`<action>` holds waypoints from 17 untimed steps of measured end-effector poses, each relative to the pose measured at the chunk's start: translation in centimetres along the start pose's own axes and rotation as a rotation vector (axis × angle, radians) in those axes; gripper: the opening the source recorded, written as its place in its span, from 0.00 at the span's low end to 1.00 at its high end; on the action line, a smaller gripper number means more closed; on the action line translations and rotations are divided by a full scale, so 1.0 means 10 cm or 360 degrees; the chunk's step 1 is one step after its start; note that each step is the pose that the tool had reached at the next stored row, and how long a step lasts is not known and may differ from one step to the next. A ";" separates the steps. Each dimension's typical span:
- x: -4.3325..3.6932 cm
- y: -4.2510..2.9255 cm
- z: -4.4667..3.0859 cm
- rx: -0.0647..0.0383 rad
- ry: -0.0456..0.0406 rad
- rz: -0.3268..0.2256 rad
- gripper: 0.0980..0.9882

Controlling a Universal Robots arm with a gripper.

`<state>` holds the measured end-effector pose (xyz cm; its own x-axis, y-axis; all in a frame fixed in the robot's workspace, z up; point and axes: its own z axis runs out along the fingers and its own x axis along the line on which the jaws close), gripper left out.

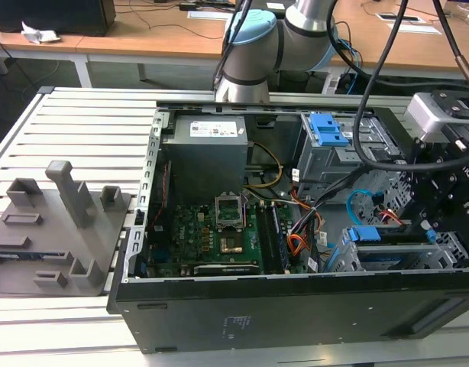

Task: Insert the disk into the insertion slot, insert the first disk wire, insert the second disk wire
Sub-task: 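Insert the first disk wire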

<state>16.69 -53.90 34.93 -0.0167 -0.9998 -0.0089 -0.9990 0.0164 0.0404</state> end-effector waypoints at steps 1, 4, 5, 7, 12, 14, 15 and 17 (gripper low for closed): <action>-0.001 0.006 -0.146 0.0000 0.0001 0.0000 0.24; -0.001 0.008 -0.189 0.0000 0.0001 0.0000 0.24; -0.002 0.008 -0.189 0.0000 0.0001 0.0000 0.24; -0.001 0.008 -0.190 0.0000 0.0001 0.0000 0.24; -0.002 0.008 -0.192 0.0000 0.0001 0.0000 0.01; -0.001 0.008 -0.192 0.0000 0.0001 0.0000 0.01; -0.001 0.008 -0.193 0.0000 0.0001 0.0000 0.01; -0.001 0.008 -0.193 0.0000 0.0001 0.0000 0.01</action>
<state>16.69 -53.90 36.86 -0.0167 -0.9998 -0.0084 -0.9990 0.0164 0.0404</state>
